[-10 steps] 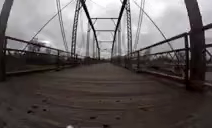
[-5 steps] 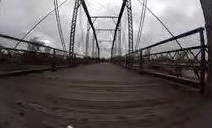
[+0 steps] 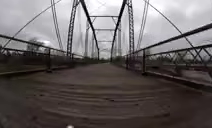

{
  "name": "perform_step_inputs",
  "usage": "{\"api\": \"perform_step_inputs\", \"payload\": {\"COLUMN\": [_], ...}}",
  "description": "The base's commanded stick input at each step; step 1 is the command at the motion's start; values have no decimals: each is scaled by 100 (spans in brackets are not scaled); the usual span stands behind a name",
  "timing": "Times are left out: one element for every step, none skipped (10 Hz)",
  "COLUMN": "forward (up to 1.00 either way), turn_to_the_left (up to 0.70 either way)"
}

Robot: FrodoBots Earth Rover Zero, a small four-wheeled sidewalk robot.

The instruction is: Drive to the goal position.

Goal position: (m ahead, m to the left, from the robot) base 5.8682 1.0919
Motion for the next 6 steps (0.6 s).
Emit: {"api": "perform_step_inputs", "payload": {"forward": [100,100,100,100,100,100], "turn_to_the_left": [0,0,0,0,0,0]}}
